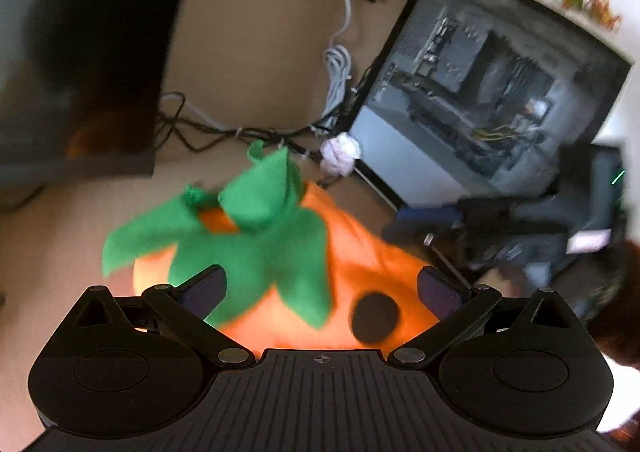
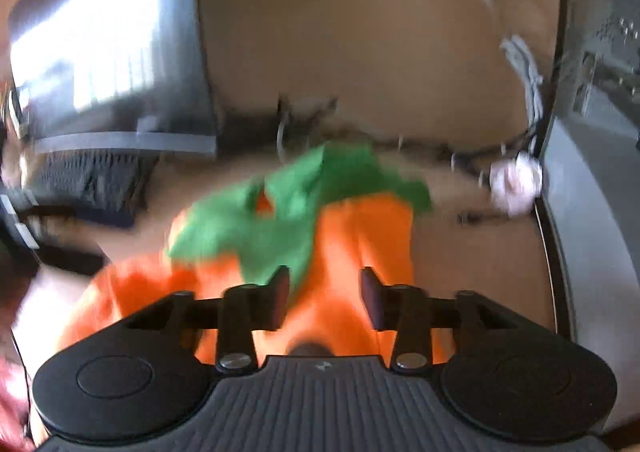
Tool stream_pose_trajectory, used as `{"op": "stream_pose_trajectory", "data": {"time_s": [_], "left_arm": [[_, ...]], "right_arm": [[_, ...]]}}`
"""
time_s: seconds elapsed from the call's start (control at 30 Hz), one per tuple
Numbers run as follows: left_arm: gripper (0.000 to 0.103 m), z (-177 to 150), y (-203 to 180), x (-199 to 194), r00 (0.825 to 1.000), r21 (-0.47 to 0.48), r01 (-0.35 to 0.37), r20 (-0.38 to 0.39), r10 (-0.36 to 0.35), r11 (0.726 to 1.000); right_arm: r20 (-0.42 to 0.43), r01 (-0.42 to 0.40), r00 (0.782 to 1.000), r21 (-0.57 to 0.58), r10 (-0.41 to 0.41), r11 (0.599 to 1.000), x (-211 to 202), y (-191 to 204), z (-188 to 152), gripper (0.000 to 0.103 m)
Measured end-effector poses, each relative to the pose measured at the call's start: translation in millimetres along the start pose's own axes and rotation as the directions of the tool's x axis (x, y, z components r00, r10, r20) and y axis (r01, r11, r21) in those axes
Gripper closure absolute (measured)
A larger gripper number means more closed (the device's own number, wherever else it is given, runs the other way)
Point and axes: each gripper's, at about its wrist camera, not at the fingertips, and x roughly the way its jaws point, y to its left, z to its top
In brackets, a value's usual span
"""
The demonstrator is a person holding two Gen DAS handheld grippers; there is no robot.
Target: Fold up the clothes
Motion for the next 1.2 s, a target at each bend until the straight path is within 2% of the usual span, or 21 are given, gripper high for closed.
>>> {"op": "stream_pose_trajectory", "data": {"time_s": [0.1, 0.13, 0.2, 0.27, 0.4, 0.43, 0.47, 0.5, 0.67, 0.8, 0.97, 1.07, 1.1, 1.17, 1.2], "left_arm": [[0.0, 13, -4, 24, 0.999, 0.025, -0.048, 0.001, 0.048, 0.999], [0.0, 17, -5, 32, 0.998, 0.033, -0.064, 0.001, 0.064, 0.997], [0.0, 25, -7, 48, 0.995, 0.05, -0.096, 0.003, 0.096, 0.994], [0.0, 22, -6, 47, 0.995, 0.041, -0.102, -0.005, 0.103, 0.994], [0.0, 16, -3, 43, 0.993, 0.022, -0.114, -0.021, 0.115, 0.993], [0.0, 14, -2, 42, 0.993, 0.018, -0.117, -0.025, 0.118, 0.993], [0.0, 12, -2, 41, 0.992, 0.013, -0.12, -0.029, 0.121, 0.993], [0.0, 12, -1, 41, 0.992, 0.003, -0.12, -0.029, 0.12, 0.993], [0.0, 9, 4, 29, 0.995, -0.029, -0.096, -0.012, 0.096, 0.995], [0.0, 2, 7, 12, 0.998, -0.035, -0.069, 0.001, 0.069, 0.997], [0.0, 7, 1, 2, 0.999, -0.009, -0.018, 0.042, 0.019, 1.0], [0.0, 22, -9, 4, 0.99, -0.002, -0.016, 0.138, 0.016, 1.0], [0.0, 28, -11, 5, 0.982, -0.006, -0.025, 0.185, 0.026, 1.0], [0.0, 41, -11, 11, 0.967, -0.043, -0.078, 0.24, 0.086, 0.996], [0.0, 47, -10, 15, 0.959, -0.062, -0.108, 0.255, 0.12, 0.992]], "right_arm": [[0.008, -0.004, 1.0, -0.035, 0.004, 0.999, 22, 1, 25, 0.061], [-0.001, -0.016, 1.0, -0.005, 0.016, 1.0, 32, -2, 32, 0.061], [-0.02, -0.097, 0.995, 0.094, 0.099, 0.991, 51, -5, 40, 0.061], [-0.027, -0.147, 0.988, 0.172, 0.154, 0.974, 67, -9, 44, 0.061], [-0.046, -0.119, 0.99, 0.228, 0.132, 0.966, 101, -13, 46, 0.061], [-0.044, -0.12, 0.99, 0.239, 0.134, 0.963, 105, -14, 46, 0.072], [-0.042, -0.121, 0.99, 0.25, 0.136, 0.961, 109, -16, 46, 0.088], [-0.04, -0.123, 0.99, 0.261, 0.138, 0.957, 114, -17, 45, 0.095], [0.076, -0.168, 0.985, 0.222, 0.155, 0.961, 69, -12, 57, 0.1], [0.097, -0.146, 0.987, 0.206, 0.128, 0.967, 11, -18, 42, 0.101], [-0.027, 0.005, 1.0, 0.219, 0.001, 0.976, -8, -33, -6, 0.1], [-0.069, 0.056, 0.997, 0.18, -0.044, 0.982, -13, -30, -31, 0.098], [-0.082, 0.052, 0.996, 0.171, -0.039, 0.984, -12, -26, -40, 0.096], [-0.109, 0.041, 0.994, 0.159, -0.023, 0.986, -9, -19, -59, 0.08], [-0.123, 0.035, 0.992, 0.153, -0.016, 0.988, -8, -16, -68, 0.076]]}}
